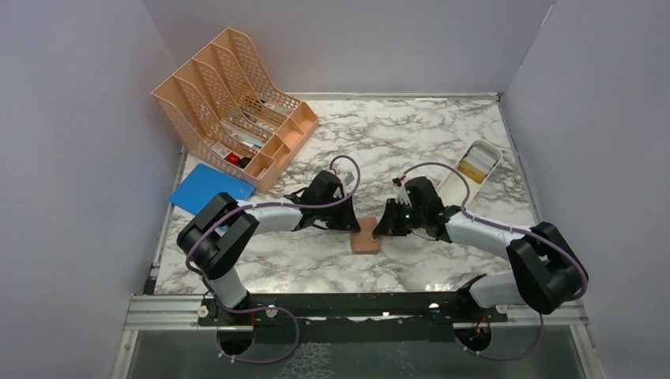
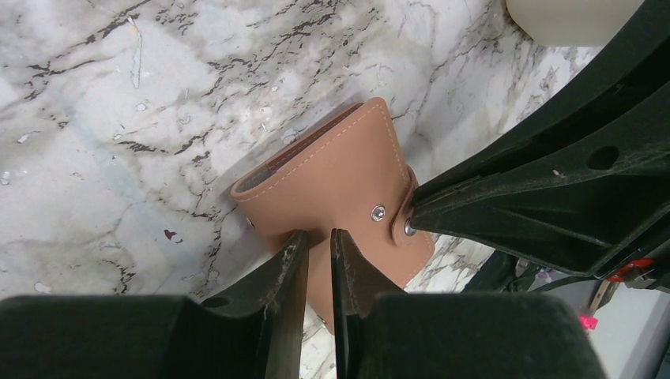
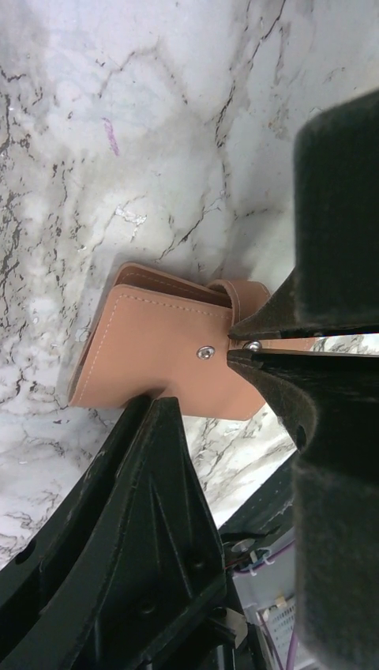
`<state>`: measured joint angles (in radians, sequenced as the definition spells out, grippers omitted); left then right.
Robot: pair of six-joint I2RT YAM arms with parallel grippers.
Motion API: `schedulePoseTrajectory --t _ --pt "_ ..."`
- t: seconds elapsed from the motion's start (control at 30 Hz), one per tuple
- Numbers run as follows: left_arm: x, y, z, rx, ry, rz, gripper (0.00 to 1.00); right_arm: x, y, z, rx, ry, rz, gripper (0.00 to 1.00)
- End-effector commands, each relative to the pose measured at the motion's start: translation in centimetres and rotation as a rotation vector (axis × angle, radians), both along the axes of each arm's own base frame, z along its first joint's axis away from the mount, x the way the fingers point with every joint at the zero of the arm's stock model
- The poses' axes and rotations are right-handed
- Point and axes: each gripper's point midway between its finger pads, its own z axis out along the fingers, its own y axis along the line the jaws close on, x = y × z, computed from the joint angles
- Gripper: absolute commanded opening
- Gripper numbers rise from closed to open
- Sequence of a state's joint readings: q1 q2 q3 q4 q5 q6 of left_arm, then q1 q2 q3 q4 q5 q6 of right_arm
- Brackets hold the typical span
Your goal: Put the credit cards into the card holder
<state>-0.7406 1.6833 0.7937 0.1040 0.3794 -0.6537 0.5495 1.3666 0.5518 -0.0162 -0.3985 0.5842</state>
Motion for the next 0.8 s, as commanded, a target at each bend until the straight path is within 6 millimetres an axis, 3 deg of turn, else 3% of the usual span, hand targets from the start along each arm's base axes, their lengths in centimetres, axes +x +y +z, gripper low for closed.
schedulePoseTrajectory --t 0.0,0.2,0.33,0.77 --pt "-1.6 0.7 -1.9 0.036 0.061 -0.020 0.20 -0.6 -0.4 0.4 0.002 -0.007 -0.001 0.16" --pt "-1.9 0.3 -1.6 0.020 0.077 -0.027 0.20 -0.5 -1.3 1.3 -0.039 -0.045 -0.021 0.18" --pt "-1.9 -0.1 -0.3 -0.017 0.062 -0.034 0.20 -0.7 -1.3 1.2 -0.037 -0.037 -0.016 0.18" --pt "-2.2 -0.2 -0.9 -0.019 0.075 -0.037 0.21 -0.9 -0.4 0.7 0.009 -0.010 -0.003 0.17"
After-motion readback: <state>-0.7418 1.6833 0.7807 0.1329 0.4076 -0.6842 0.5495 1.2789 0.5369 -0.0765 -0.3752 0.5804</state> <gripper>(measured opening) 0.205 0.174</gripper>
